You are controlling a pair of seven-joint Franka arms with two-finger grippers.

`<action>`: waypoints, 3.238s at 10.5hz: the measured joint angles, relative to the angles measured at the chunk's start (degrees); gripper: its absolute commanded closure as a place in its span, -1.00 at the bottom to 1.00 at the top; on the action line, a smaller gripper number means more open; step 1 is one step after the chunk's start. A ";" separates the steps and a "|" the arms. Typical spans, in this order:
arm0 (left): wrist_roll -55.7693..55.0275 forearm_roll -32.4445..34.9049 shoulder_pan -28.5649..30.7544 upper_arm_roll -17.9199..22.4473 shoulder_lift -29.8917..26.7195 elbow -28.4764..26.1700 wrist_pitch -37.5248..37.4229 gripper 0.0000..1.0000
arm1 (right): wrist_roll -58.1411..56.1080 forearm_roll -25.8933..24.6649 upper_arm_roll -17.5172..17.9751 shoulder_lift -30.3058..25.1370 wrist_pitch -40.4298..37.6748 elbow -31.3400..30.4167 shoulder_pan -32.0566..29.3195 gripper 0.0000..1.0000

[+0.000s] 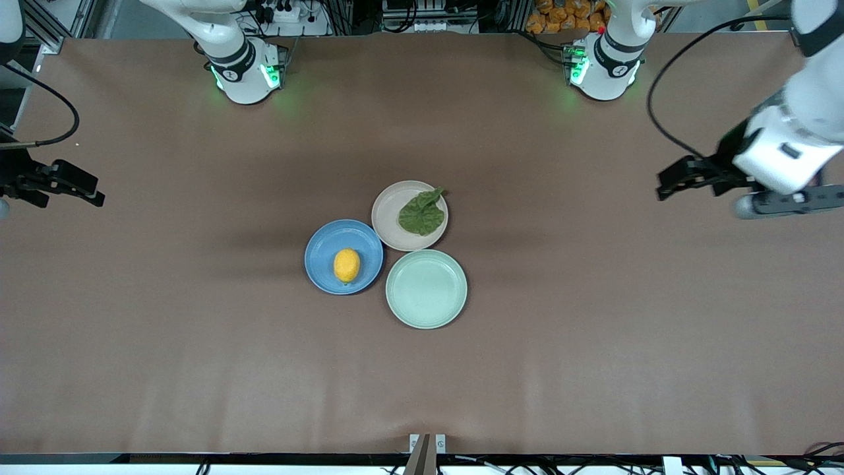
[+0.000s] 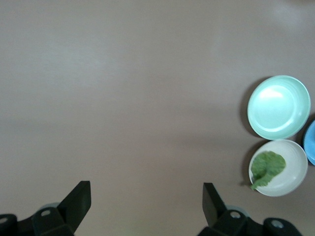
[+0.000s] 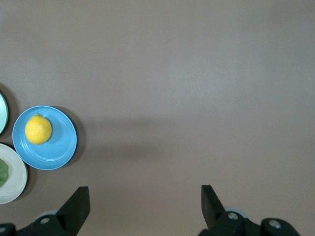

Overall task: Pick lemon and lettuce from blue and beige plates
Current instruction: 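Move the left gripper to the lettuce while the right gripper reaches the lemon, then close the left gripper on the lettuce while the right gripper grasps the lemon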

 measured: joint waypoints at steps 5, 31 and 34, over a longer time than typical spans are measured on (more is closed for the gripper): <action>-11.21 -0.23 -11.69 -3.17 6.34 -0.64 2.15 -1.00 | 0.00 0.25 0.76 3.22 -0.16 -0.22 1.59 -1.00; -38.95 5.41 -38.48 -2.04 37.22 -1.78 31.21 -1.00 | 36.74 -1.02 1.05 34.60 39.22 -5.92 31.56 -1.00; -40.25 5.41 -38.57 -2.05 38.46 -1.78 31.90 -1.00 | 36.75 -3.68 0.96 34.85 39.38 -6.94 31.91 -0.94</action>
